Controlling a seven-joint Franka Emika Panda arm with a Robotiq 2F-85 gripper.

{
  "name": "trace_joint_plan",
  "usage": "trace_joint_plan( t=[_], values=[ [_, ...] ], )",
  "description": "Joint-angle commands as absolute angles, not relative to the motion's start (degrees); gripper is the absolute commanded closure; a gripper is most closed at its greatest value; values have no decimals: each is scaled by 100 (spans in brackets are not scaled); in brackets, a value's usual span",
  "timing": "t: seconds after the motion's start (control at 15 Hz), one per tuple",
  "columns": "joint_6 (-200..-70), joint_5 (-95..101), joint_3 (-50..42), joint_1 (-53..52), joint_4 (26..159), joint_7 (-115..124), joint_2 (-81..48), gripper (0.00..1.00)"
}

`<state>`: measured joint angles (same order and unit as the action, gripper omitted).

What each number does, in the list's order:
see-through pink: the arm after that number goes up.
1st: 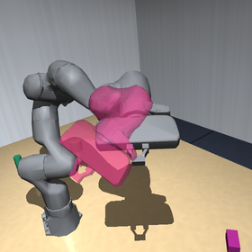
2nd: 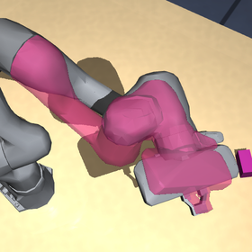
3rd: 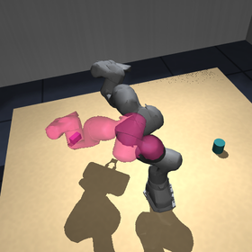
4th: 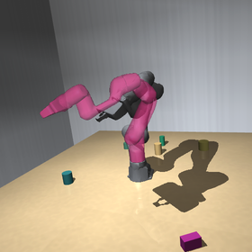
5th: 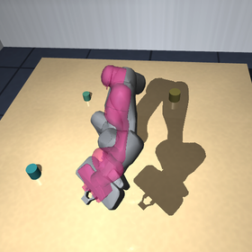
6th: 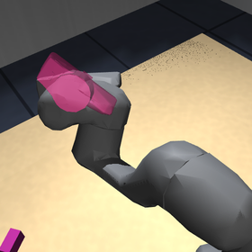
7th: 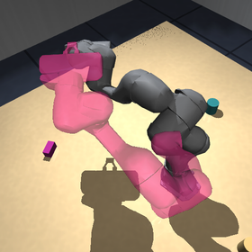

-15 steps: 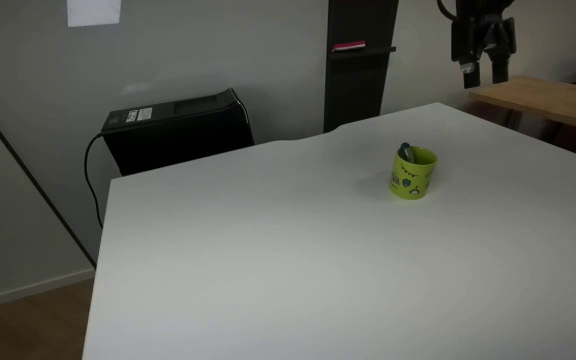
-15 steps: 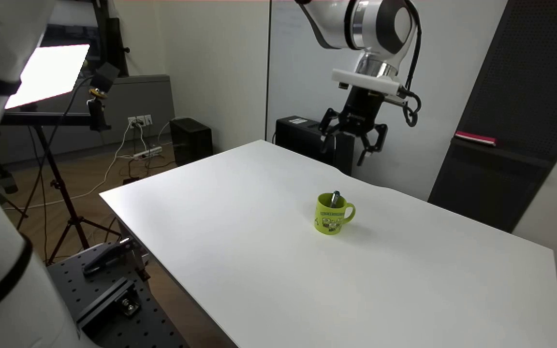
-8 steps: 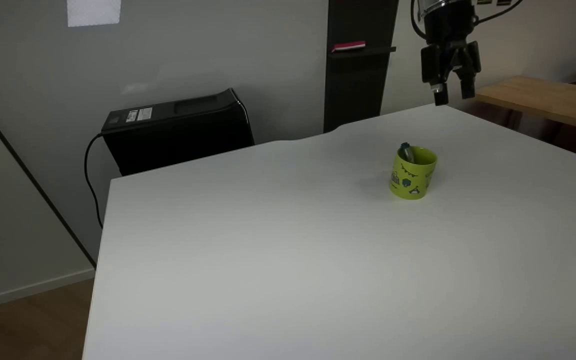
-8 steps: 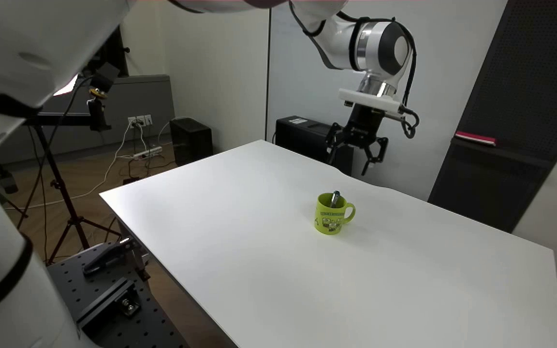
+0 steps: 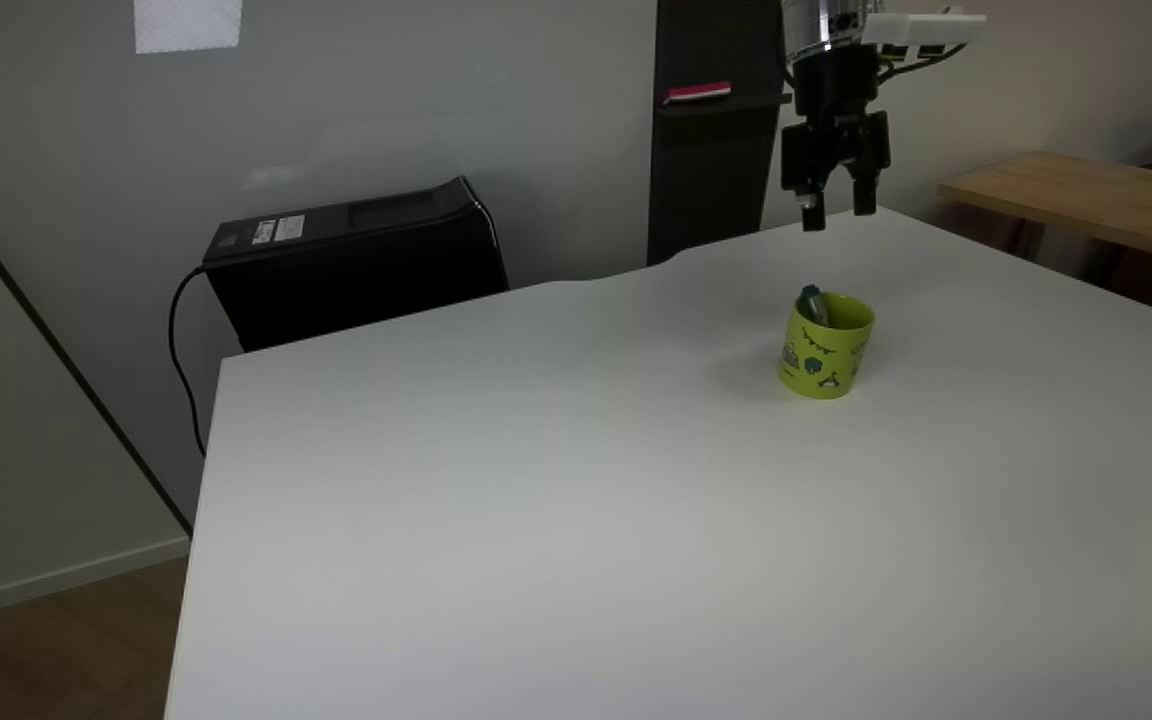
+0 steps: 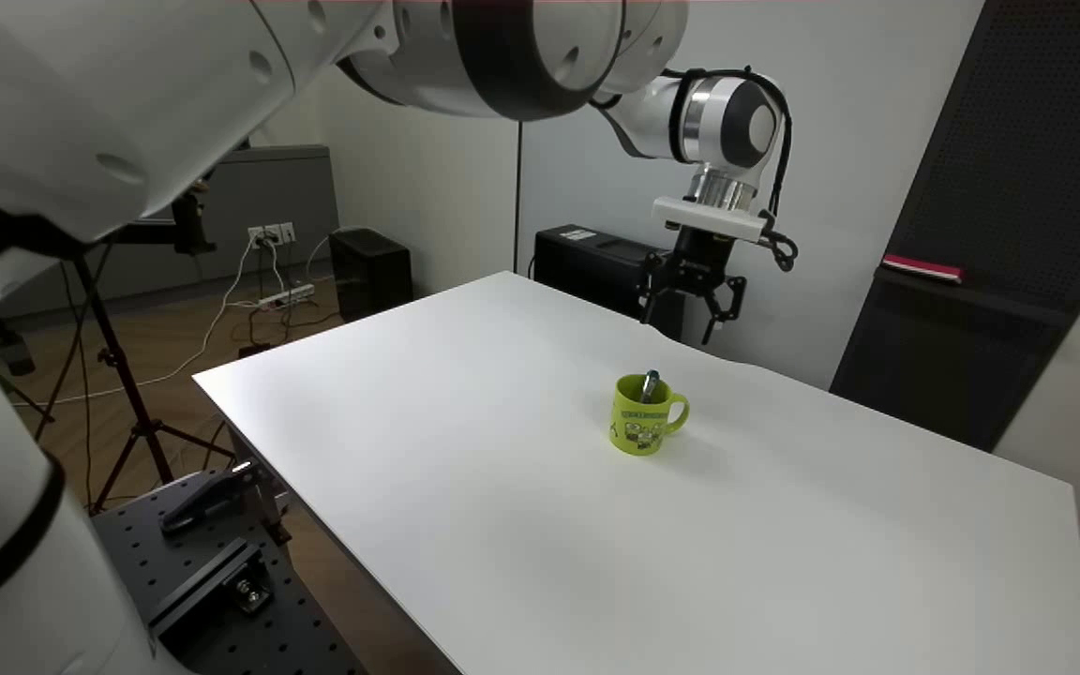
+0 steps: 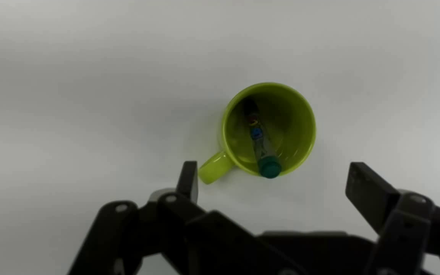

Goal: Take the marker from the cup and put it on the table

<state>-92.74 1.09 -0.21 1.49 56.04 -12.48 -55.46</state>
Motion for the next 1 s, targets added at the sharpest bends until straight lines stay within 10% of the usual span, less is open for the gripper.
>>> trace_joint_plan(
  t=[0.0, 0.93],
  values=[
    [-9301, 58, 57, 124, 4885, -990, -6002, 0],
    [-9298, 21, 62, 156, 4850, -716, -6349, 0]
  ],
)
